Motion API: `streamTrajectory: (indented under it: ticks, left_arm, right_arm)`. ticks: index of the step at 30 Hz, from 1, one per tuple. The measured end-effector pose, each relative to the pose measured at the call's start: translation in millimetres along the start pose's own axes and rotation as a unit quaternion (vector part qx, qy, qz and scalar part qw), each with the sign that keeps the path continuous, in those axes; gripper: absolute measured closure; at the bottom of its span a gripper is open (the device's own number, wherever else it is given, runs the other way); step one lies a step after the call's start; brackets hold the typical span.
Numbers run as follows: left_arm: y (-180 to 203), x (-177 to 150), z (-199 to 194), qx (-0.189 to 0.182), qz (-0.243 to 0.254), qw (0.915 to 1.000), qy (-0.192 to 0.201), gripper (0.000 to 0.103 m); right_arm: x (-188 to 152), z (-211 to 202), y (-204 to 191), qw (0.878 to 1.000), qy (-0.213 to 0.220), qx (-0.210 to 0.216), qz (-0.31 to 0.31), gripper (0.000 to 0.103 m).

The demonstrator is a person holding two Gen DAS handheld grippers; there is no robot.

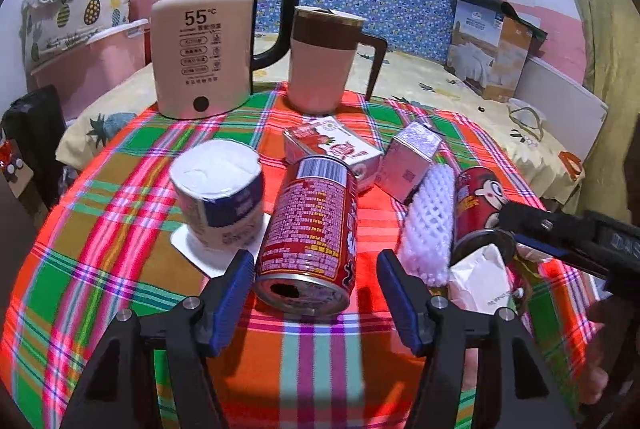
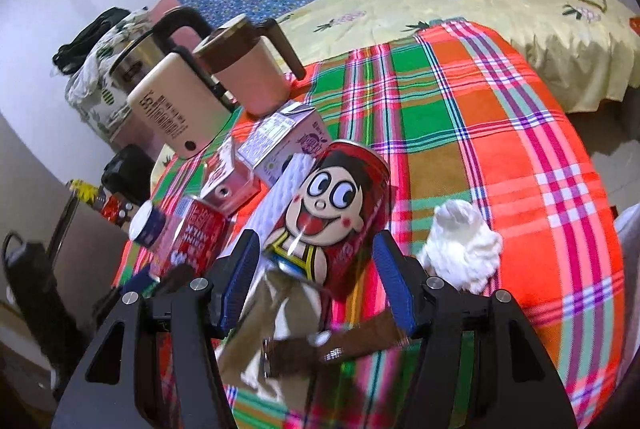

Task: Collect trash
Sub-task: 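Grasp the red can with the left gripper while the right grasps the cartoon-face can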

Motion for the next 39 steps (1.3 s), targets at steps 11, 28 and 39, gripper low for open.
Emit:
streamTrajectory:
  ticks: [11, 28, 39]
  left_arm:
    - [-3, 1, 11, -0.016, -0.029, 0.9992, -0.020, 0.050]
    - [9, -21, -29, -0.020, -0.019, 0.9996, 0.007, 0.051]
    - [20, -62, -58, -0.034, -0.015, 0.9991, -0.021, 0.050]
  right_arm:
    - [6, 14, -2, 1.000, -0.014, -0.024, 0.003, 0.041]
    - [-8, -12, -7, 0.996, -0.019, -0.042, -0.072, 0.048]
    - [-26, -28, 1, 0.992, -0.039, -0.061, -0.106, 0.048]
Point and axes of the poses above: each gripper's, at about its wrist camera, not at the fingertips, and z roughly the way its jaws point, y to its right, x to its top, the point moved 1 cm from there along z, roughly the way its jaws point, and after that the axes turned 7 degrees about z, right-handed, at the moved point
